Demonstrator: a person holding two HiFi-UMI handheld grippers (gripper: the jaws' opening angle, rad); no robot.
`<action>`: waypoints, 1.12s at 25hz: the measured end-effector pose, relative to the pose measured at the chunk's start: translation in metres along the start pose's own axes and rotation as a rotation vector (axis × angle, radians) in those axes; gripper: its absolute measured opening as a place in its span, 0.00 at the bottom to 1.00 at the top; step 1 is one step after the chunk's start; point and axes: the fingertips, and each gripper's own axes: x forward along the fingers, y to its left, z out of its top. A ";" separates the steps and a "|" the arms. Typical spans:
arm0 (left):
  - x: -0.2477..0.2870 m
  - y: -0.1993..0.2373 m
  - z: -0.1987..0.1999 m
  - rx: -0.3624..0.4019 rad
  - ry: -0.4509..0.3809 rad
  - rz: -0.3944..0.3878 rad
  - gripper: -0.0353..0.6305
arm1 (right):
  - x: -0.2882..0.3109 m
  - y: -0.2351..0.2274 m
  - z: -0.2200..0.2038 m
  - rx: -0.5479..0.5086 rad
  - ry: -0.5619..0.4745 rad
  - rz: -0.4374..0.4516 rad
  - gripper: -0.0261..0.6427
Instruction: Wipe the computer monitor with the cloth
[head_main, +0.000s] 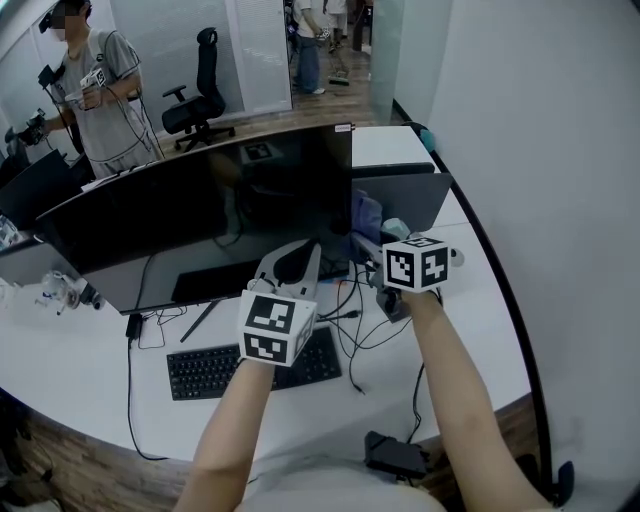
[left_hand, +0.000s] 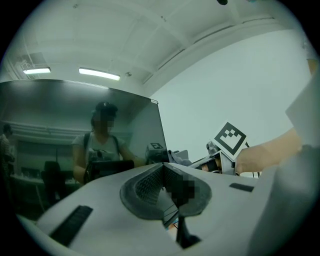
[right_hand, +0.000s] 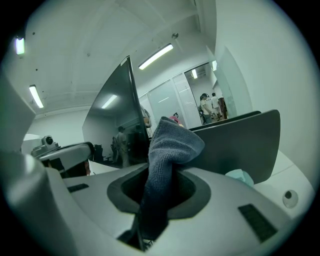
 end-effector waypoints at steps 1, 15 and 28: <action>0.000 -0.001 -0.001 0.001 0.001 -0.002 0.07 | 0.001 -0.001 -0.003 0.000 0.005 -0.001 0.18; 0.004 -0.001 -0.016 -0.013 0.022 -0.005 0.07 | 0.012 -0.010 -0.050 0.046 0.073 0.005 0.18; 0.007 0.000 -0.035 -0.033 0.048 -0.007 0.07 | 0.018 -0.021 -0.085 0.074 0.115 -0.020 0.18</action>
